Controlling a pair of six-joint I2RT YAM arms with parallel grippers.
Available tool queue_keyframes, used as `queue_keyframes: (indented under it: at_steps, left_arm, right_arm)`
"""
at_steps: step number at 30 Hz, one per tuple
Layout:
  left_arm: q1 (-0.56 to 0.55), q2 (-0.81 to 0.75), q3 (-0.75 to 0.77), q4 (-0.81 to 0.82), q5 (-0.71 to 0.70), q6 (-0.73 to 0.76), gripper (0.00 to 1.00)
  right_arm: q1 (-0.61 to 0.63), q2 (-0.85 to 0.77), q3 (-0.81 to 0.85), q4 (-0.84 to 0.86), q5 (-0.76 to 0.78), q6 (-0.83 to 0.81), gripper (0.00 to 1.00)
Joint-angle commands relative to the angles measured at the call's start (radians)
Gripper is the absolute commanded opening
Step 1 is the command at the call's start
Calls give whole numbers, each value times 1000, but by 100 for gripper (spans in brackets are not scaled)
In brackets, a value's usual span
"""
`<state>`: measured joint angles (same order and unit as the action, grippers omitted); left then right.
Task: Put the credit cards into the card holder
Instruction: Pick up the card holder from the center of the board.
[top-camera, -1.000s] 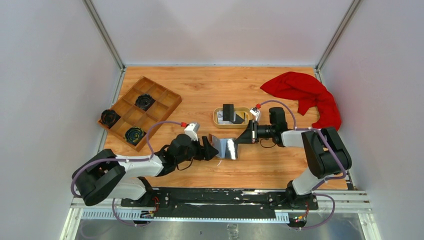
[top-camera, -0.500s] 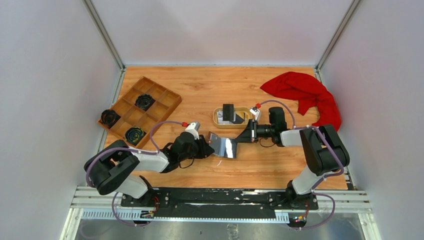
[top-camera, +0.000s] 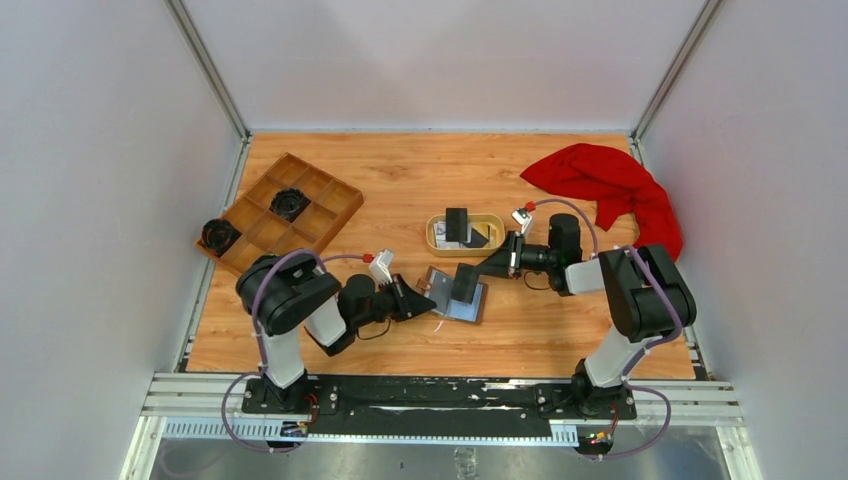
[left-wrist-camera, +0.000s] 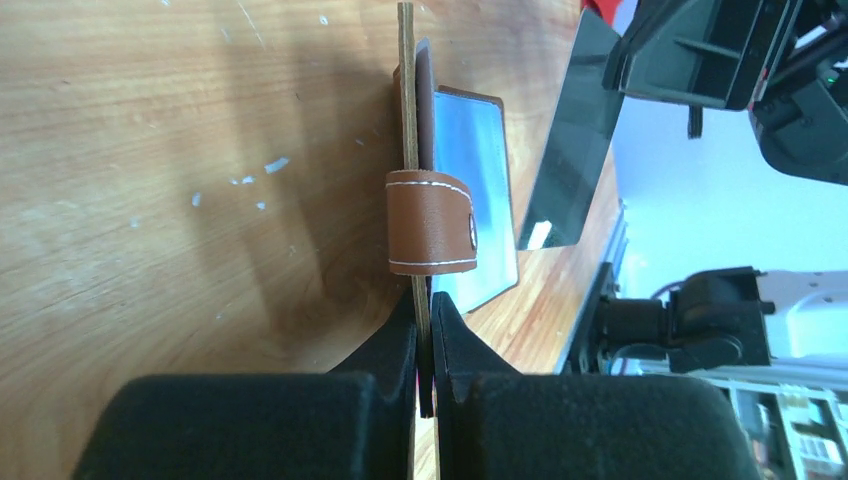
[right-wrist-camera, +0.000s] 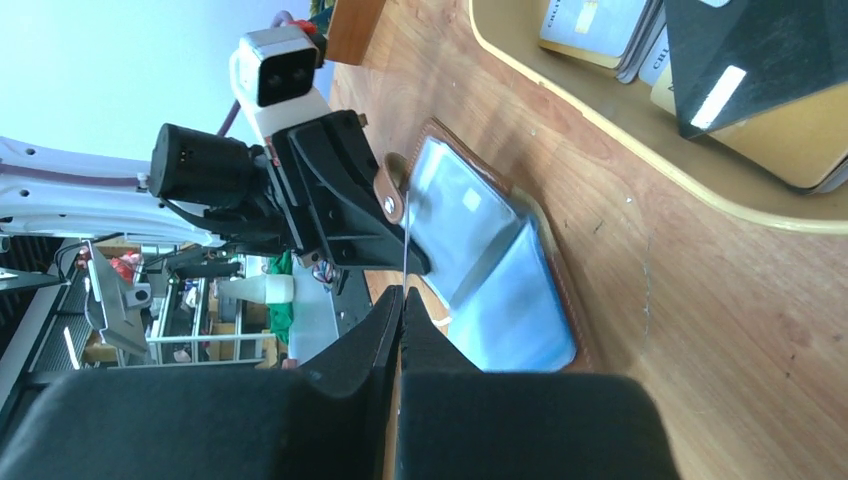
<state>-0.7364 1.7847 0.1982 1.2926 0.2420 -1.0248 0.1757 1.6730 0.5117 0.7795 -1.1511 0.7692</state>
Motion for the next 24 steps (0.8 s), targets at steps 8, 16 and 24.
queue_keyframes:
  at_steps: [8, 16, 24]
  left_arm:
    - [6, 53, 4, 248, 35, -132, 0]
    - [5, 42, 32, 248, 51, -178, 0]
    - [5, 33, 35, 248, 45, -172, 0]
  right_arm:
    - [-122, -52, -44, -25, 29, -28, 0]
    - [-122, -28, -66, 109, -3, 85, 0]
    - [-115, -51, -76, 191, -7, 163, 0]
